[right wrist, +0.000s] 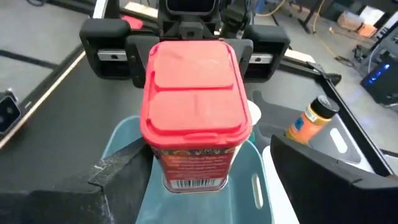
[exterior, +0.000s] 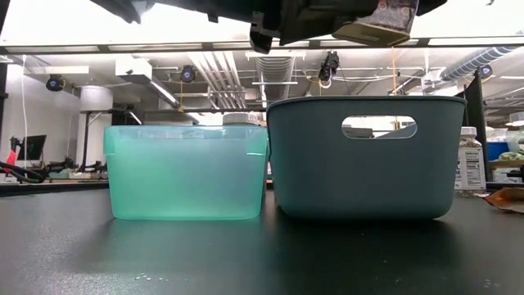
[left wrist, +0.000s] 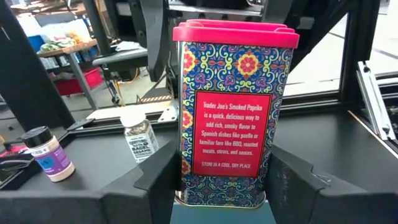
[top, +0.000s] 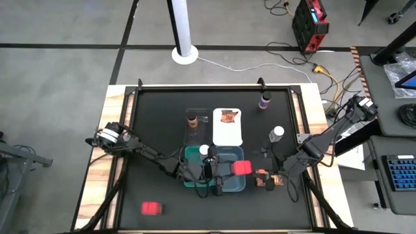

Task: Sort spices by type
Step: Put the top red seasoning can into the blue bin

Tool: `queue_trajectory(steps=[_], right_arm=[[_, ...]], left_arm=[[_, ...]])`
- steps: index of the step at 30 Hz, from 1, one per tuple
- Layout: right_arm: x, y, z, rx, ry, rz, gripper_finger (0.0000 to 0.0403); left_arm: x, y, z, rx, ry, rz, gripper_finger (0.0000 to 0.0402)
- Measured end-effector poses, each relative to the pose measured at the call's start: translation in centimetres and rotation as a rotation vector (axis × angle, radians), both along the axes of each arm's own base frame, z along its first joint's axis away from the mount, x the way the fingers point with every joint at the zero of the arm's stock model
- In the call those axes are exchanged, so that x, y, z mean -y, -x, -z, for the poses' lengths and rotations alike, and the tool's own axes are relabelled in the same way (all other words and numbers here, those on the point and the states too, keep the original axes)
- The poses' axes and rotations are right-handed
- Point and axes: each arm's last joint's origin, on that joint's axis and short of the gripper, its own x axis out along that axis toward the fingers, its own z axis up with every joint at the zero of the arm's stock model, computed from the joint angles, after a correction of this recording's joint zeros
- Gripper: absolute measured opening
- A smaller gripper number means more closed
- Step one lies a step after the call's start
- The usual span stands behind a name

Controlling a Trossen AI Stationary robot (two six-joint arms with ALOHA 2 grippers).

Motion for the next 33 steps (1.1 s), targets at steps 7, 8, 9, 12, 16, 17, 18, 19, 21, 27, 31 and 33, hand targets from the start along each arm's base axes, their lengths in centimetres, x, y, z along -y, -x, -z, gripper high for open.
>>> queue_trajectory(steps=[7,8,9,12,16,17,18,19,21,27,31,33], right_arm=[[-0.1,-0.1,-0.8,0.006,0.010,-0.028,0.0284],[-0.1,-0.1,-0.8,0.006,0.009,-0.027,0.0279],[-0.1,-0.1,-0.8,0.006,0.008,-0.028,0.0275],[-0.1,-0.1,-0.8,0.006,0.007,-0.031,0.0263],[-0.2,-0.4,-0.8,0.012,0.011,-0.033,0.0252],[-0.2,-0.5,-0.7,0.011,0.015,-0.034,0.0251],[-0.3,-0.7,-0.5,0.007,0.021,-0.033,0.0250],[-0.3,-0.9,-0.4,0.009,0.026,-0.030,0.0249],[-0.4,-1.4,-0.1,-0.001,0.056,-0.033,0.0249],[-0.9,-2.2,-0.7,-0.014,0.091,-0.041,0.0222],[-0.9,-2.2,-1.2,-0.036,0.090,-0.038,0.0197],[-0.9,-2.1,-1.3,-0.052,0.089,-0.034,0.0197]], left_arm=[[0.0,0.0,-0.1,0.002,0.001,-0.001,0.0183],[0.0,0.0,-0.1,0.002,0.001,-0.001,0.0183],[0.0,0.0,-0.1,0.003,0.001,-0.001,0.0183],[-0.1,0.0,-0.1,0.003,0.001,-0.003,0.0183],[-0.2,-0.1,-0.1,0.005,0.002,-0.007,0.0184],[-0.3,-0.1,-0.1,0.006,0.003,-0.008,0.0184],[-0.3,-0.1,-0.1,0.008,0.003,-0.009,0.0184],[-0.3,-0.1,-0.2,0.010,0.005,-0.009,0.0184],[-0.3,-0.1,-0.2,0.014,0.006,-0.009,0.0184],[-0.3,-0.1,-0.2,0.015,0.007,-0.007,0.0185],[-0.3,-0.1,-0.2,0.018,0.037,-0.009,0.0203],[-0.4,-0.1,-0.2,0.019,0.048,-0.011,0.0223]])
